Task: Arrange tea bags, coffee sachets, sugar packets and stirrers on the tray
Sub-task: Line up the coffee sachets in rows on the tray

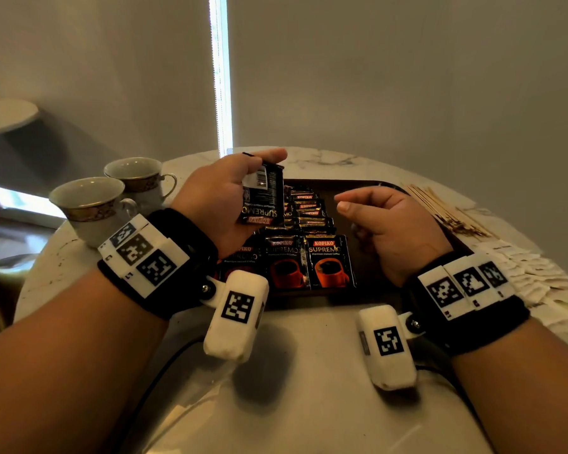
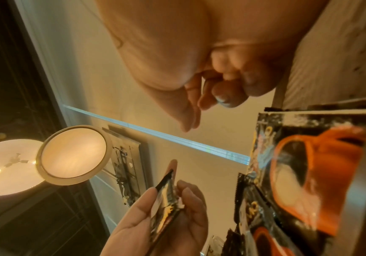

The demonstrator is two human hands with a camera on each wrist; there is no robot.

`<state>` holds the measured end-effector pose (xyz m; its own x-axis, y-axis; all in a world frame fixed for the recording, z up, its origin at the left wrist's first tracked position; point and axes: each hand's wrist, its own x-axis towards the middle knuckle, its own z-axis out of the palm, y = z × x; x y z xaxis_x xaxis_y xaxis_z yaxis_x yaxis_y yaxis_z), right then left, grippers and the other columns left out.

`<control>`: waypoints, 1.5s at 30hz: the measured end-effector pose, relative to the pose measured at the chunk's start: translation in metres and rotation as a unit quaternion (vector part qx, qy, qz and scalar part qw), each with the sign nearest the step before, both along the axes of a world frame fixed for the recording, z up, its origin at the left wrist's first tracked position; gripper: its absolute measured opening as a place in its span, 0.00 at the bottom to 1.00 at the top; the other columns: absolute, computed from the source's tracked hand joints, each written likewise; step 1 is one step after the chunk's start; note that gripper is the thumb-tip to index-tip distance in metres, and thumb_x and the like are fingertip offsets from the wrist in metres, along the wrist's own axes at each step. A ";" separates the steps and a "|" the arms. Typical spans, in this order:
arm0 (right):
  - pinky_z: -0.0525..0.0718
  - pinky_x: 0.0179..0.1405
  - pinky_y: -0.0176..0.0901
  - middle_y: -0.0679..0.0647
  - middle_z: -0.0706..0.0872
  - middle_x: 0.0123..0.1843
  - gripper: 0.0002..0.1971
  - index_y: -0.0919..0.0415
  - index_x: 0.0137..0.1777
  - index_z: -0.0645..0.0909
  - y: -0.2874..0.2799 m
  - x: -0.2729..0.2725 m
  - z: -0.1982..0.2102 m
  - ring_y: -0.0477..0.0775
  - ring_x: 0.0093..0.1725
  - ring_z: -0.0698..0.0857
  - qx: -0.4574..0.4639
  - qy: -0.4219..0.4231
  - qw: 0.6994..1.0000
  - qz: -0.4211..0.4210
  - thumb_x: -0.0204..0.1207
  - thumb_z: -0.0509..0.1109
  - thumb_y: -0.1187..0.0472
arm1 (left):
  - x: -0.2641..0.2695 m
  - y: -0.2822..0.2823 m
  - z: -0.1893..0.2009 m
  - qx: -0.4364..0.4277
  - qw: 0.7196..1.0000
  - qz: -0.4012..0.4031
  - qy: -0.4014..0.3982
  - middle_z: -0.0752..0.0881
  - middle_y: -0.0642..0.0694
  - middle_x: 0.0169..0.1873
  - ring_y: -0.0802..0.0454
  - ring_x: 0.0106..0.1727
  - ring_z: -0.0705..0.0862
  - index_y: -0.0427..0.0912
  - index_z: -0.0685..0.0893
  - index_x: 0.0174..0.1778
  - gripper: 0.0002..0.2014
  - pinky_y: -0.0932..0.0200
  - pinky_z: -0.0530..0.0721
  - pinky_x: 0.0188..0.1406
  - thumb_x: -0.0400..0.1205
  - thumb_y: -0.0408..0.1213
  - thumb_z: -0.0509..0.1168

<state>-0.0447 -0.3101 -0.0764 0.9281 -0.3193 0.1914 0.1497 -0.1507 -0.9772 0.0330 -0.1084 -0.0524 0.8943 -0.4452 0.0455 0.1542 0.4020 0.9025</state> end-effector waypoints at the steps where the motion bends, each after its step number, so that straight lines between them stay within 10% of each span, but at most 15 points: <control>1: 0.80 0.24 0.31 0.43 0.88 0.29 0.05 0.60 0.52 0.87 0.002 -0.001 0.001 0.38 0.26 0.83 0.004 -0.014 1.000 0.011 0.78 0.73 0.66 | -0.001 -0.001 0.000 0.005 1.000 0.002 -0.004 0.84 0.31 0.69 0.29 0.66 0.86 0.39 0.89 0.65 0.19 0.28 0.85 0.63 0.88 0.35 0.55; 10: 0.81 0.28 0.40 0.51 0.89 0.42 0.15 0.51 0.50 0.87 0.012 0.001 -0.001 0.49 0.34 0.84 0.042 -0.104 0.986 0.123 0.68 0.74 0.69 | -0.015 -0.010 0.000 0.025 0.999 -0.032 -0.018 0.91 0.34 0.47 0.40 0.43 0.92 0.33 0.87 0.59 0.12 0.47 0.92 0.40 0.85 0.23 0.61; 15: 0.89 0.48 0.52 0.53 0.85 0.36 0.21 0.44 0.48 0.92 0.014 -0.004 -0.001 0.53 0.39 0.84 0.006 -0.074 0.980 0.184 0.65 0.75 0.72 | -0.016 -0.012 0.000 0.040 0.999 -0.007 -0.022 0.91 0.39 0.41 0.47 0.36 0.91 0.34 0.88 0.54 0.10 0.59 0.89 0.30 0.85 0.22 0.62; 21: 0.88 0.47 0.41 0.49 0.85 0.33 0.18 0.50 0.51 0.88 0.020 -0.010 0.005 0.45 0.36 0.86 -0.016 -0.105 0.981 0.162 0.59 0.80 0.61 | -0.017 -0.015 -0.004 0.073 0.997 -0.012 -0.023 0.90 0.41 0.39 0.51 0.33 0.90 0.36 0.88 0.52 0.09 0.62 0.88 0.28 0.85 0.23 0.63; 26: 0.88 0.51 0.41 0.41 0.90 0.42 0.07 0.54 0.43 0.88 0.027 -0.014 0.010 0.43 0.47 0.90 -0.053 -0.147 0.980 0.121 0.64 0.76 0.60 | -0.017 -0.017 -0.006 0.111 0.993 -0.023 -0.013 0.89 0.42 0.37 0.53 0.31 0.85 0.36 0.89 0.56 0.09 0.66 0.85 0.25 0.87 0.29 0.64; 31: 0.88 0.39 0.47 0.54 0.93 0.38 0.06 0.58 0.41 0.85 0.016 -0.004 0.006 0.53 0.39 0.92 0.081 -0.139 0.986 0.035 0.77 0.73 0.69 | -0.009 -0.008 -0.005 0.109 0.992 -0.057 0.017 0.76 0.52 0.35 0.61 0.22 0.65 0.46 0.87 0.52 0.13 0.70 0.63 0.12 0.79 0.51 0.69; 45: 0.90 0.48 0.62 0.61 0.93 0.44 0.03 0.59 0.42 0.89 0.024 -0.010 0.005 0.63 0.45 0.92 0.101 -0.037 0.990 0.094 0.70 0.76 0.60 | -0.010 -0.007 -0.007 0.160 0.979 -0.038 -0.119 0.89 0.40 0.41 0.45 0.41 0.83 0.48 0.92 0.34 0.04 0.61 0.81 0.29 0.66 0.41 0.77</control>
